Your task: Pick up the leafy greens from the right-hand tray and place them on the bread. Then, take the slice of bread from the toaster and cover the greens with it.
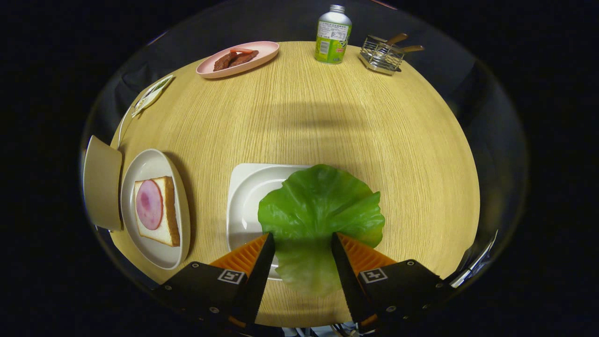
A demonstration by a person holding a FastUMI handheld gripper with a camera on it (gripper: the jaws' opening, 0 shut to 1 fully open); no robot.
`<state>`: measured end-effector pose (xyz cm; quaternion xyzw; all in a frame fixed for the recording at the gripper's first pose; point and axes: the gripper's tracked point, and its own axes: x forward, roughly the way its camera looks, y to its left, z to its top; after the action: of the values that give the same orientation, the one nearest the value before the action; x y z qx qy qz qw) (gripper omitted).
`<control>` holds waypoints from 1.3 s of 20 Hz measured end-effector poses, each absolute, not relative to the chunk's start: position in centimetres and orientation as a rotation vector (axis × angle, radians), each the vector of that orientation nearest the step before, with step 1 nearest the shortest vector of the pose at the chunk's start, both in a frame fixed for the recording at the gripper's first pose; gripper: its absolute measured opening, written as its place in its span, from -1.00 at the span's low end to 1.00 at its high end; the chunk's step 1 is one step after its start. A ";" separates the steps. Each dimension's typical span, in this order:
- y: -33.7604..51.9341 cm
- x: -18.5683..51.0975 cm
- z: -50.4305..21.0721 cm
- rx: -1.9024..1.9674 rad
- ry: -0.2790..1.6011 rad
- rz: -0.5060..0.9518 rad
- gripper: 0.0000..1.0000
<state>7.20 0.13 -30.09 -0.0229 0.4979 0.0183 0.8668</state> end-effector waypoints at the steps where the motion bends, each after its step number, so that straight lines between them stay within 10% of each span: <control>1: 0.1 7.3 -30.0 -0.041 1.042 0.036 0.44; 7: -0.8 7.5 -30.0 -0.021 1.035 0.018 -0.12; 11: -1.3 7.5 -29.9 0.016 1.036 -0.015 -0.95; 26: 6.4 6.6 -22.2 -0.044 0.911 0.118 -0.99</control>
<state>6.56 6.35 -22.22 -0.0211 0.4395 0.0572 0.8962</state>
